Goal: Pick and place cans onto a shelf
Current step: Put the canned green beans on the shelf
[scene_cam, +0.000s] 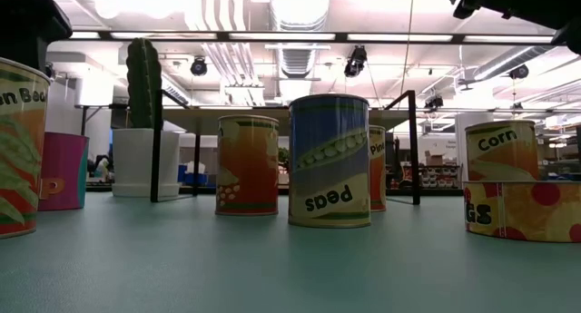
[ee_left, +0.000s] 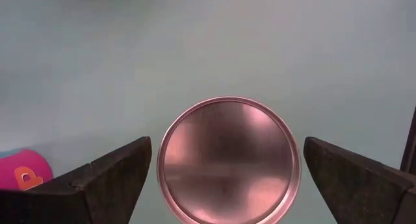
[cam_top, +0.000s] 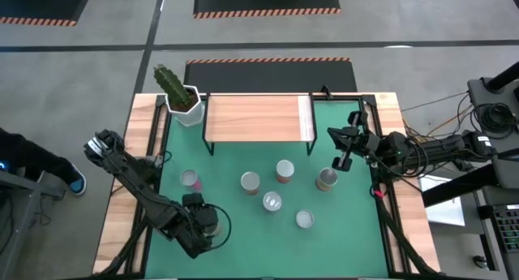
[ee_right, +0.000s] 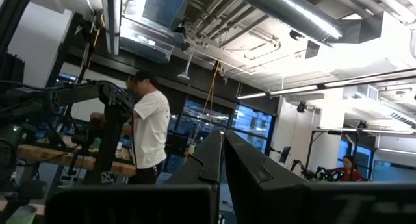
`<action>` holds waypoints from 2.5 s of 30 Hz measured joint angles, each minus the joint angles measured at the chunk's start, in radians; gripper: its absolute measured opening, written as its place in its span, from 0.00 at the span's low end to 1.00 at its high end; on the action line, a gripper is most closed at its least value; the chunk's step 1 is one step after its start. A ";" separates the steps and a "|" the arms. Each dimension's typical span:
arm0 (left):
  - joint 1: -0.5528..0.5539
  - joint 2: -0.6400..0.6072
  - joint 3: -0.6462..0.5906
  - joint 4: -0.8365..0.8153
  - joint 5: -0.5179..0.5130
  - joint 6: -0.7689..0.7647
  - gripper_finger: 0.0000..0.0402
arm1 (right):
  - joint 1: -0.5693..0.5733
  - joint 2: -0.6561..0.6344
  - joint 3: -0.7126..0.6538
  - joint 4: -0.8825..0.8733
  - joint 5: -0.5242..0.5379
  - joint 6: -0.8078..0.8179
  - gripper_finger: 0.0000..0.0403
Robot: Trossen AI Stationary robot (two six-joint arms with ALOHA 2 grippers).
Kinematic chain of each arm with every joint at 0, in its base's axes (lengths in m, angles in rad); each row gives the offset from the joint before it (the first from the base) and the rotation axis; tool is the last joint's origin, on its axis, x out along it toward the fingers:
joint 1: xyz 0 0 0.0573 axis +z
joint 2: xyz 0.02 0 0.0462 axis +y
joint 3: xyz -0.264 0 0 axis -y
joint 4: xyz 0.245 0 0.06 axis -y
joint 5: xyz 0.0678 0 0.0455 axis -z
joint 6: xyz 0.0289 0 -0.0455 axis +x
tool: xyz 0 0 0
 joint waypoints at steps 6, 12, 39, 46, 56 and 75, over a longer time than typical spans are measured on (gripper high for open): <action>0.000 0.015 -0.002 0.007 0.000 -0.010 0.95 | 0.000 0.000 0.000 0.000 0.000 0.000 0.02; -0.002 0.036 -0.006 0.037 0.000 -0.002 0.89 | 0.000 0.000 0.000 -0.002 0.000 0.001 0.02; 0.075 -0.001 0.144 -0.225 0.064 0.145 0.75 | 0.000 0.000 0.000 -0.002 0.000 0.012 0.02; 0.120 -0.002 0.351 -0.474 -0.073 0.348 0.74 | 0.000 0.000 0.000 -0.007 0.000 0.021 0.02; 0.276 -0.004 0.592 -0.562 -0.159 0.720 0.75 | 0.000 0.000 0.000 -0.006 0.000 0.039 0.02; 0.923 0.007 0.836 -0.434 0.206 1.380 0.76 | 0.000 0.000 0.000 -0.007 0.000 0.037 0.02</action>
